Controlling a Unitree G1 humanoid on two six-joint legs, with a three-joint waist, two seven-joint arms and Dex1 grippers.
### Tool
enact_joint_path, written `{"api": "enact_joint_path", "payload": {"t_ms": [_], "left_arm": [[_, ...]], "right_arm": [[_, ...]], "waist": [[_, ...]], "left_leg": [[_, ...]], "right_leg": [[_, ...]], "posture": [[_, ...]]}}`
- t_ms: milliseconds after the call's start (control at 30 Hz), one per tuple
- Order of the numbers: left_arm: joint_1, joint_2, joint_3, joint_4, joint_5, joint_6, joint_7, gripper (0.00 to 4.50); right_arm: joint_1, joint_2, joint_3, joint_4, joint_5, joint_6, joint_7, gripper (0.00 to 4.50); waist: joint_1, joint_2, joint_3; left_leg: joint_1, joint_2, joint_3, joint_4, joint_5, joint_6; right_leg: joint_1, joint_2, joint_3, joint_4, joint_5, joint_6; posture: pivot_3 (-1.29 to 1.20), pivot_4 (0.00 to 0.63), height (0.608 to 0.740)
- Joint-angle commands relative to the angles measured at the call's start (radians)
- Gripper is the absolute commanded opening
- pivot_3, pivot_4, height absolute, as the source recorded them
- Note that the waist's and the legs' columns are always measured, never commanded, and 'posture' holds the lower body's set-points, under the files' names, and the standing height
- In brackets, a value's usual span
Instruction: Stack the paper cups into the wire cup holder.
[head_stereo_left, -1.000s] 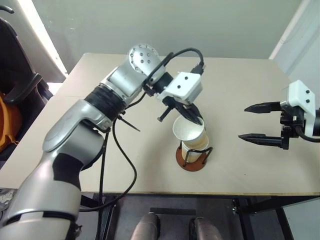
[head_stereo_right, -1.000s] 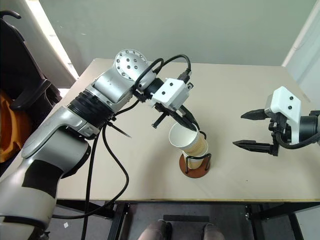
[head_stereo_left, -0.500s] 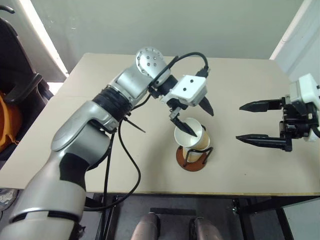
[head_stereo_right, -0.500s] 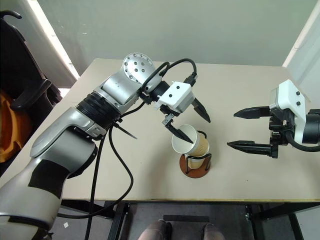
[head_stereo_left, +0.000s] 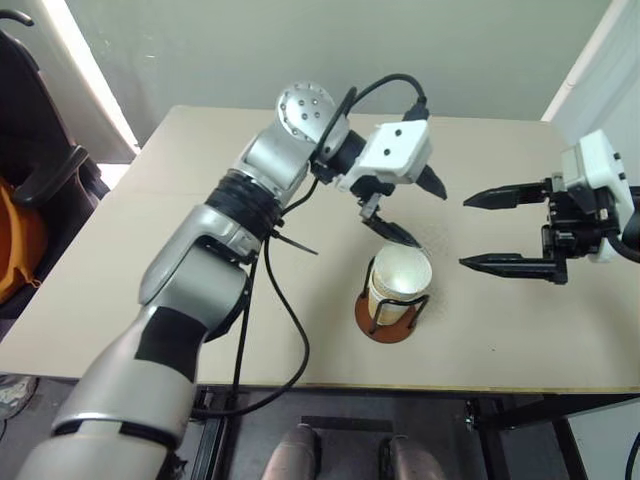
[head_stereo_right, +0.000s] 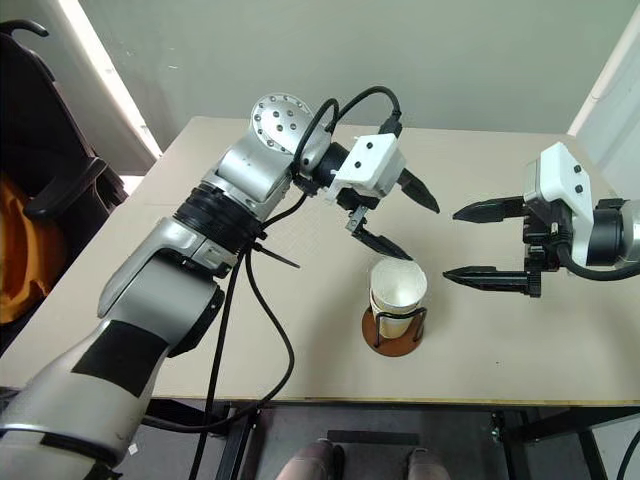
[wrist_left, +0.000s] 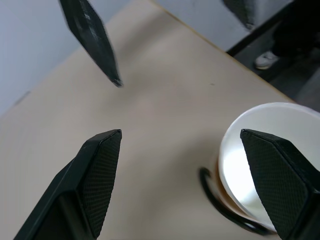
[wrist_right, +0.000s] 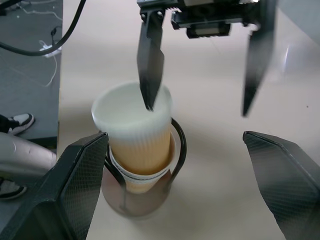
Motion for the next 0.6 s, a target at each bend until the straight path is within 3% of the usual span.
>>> {"api": "enact_joint_path", "payload": {"t_ms": [33,133,333,433,600], "left_arm": [[-0.003,0.011,0.092,-0.014,0.013,0.024,-0.013,4.07],[0.022,0.081,0.134,-0.059,-0.001,0.080,-0.078,4.07],[0.255,0.424,0.174,-0.298,-0.077,0.269,-0.098,4.07],[0.439,0.591,0.269,-0.457,-0.083,0.371,-0.066,4.07],[0.823,0.820,0.592,-0.691,-0.206,0.600,0.051,4.07]], "right_arm": [[-0.015,-0.010,-0.013,-0.002,-0.005,-0.016,0.017,4.50],[-0.008,-0.020,-0.020,-0.004,0.003,-0.012,0.042,4.50],[0.048,-0.039,-0.029,0.006,-0.009,-0.003,0.076,4.50],[0.124,-0.053,-0.107,0.000,0.015,0.051,0.053,4.50],[0.276,-0.074,-0.261,0.044,-0.008,0.105,0.025,4.50]], "waist": [[0.000,0.000,0.000],[-0.001,0.000,0.000],[-0.024,0.002,-0.001],[-0.025,0.002,-0.001],[-0.014,0.001,-0.001]], "left_leg": [[0.000,0.000,0.000,0.000,0.000,0.000],[0.000,0.000,0.000,-0.001,0.000,0.000],[0.002,0.001,0.001,-0.002,-0.001,-0.001],[0.001,0.001,0.000,-0.002,0.000,-0.002],[0.000,0.000,-0.002,-0.003,0.000,-0.003]], "right_leg": [[0.000,0.000,0.000,0.000,0.000,0.000],[0.000,0.000,0.000,0.000,-0.001,0.001],[-0.001,0.002,0.001,0.001,-0.002,-0.001],[-0.003,0.002,0.001,0.001,-0.003,-0.003],[-0.002,0.001,-0.001,0.000,-0.007,-0.009]], "posture": [[0.00,0.150,0.740],[0.00,0.150,0.740],[0.00,0.150,0.740],[0.00,0.150,0.740],[0.00,0.150,0.740]]}}
